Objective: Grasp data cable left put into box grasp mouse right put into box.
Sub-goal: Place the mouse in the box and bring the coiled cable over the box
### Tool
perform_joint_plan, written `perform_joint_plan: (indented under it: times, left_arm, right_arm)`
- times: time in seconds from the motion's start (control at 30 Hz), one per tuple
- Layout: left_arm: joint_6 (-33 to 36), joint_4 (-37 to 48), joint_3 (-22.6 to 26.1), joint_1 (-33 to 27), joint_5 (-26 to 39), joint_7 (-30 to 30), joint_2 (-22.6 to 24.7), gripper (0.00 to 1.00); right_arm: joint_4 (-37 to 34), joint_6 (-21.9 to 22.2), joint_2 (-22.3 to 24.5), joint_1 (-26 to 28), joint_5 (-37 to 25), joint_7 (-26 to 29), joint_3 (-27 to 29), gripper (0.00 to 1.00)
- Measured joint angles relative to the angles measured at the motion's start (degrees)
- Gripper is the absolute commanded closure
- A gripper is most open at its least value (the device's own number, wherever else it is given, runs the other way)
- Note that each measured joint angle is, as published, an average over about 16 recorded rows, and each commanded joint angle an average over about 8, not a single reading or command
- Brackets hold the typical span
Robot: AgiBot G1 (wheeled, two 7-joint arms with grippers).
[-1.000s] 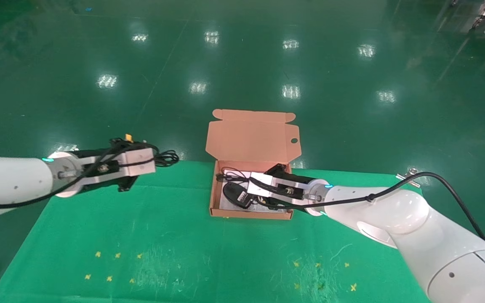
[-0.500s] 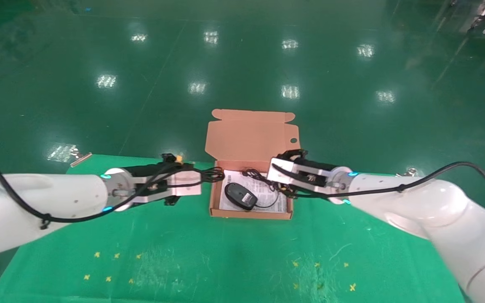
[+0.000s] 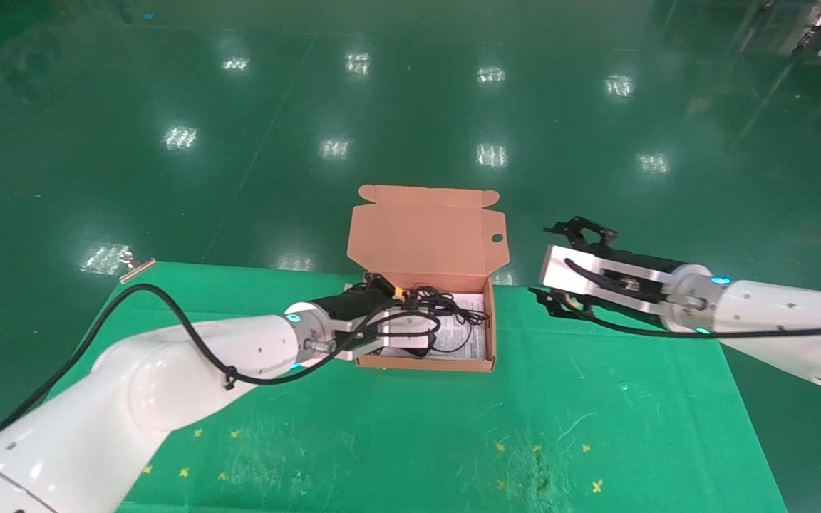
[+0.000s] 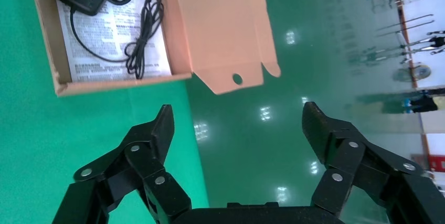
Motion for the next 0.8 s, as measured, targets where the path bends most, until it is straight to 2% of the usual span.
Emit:
perform_joint_plan:
  times: [0.4, 0.43, 0.67, 0.7, 0.8]
  left_arm:
    - [-7.09, 5.99, 7.54, -0.72, -13.00, 10.98, 2.27, 1.00]
    - [-7.44, 6.31, 8.27, -0.85, -14.08, 11.60, 2.32, 0.96]
    - [-9.04, 8.20, 12.24, -1.82, -19.40, 14.43, 2.50, 0.08]
    - [-9.15, 8.38, 12.58, -1.93, -19.82, 14.64, 2.52, 0.00]
    - [-9.35, 8.80, 13.31, -2.20, -20.67, 15.04, 2.55, 0.00]
  right_arm:
    - [14.41, 1.18, 10.56, -0.67, -6.75, 12.96, -2.02, 0.00]
    - [15.33, 1.28, 11.17, -0.69, -7.39, 14.02, -2.18, 0.00]
    - [19.67, 1.86, 13.71, -0.75, -11.00, 19.24, -3.02, 0.00]
    - [19.99, 1.92, 13.87, -0.75, -11.33, 19.67, -3.10, 0.00]
    - [20.62, 2.07, 14.15, -0.77, -12.04, 20.53, -3.26, 0.00]
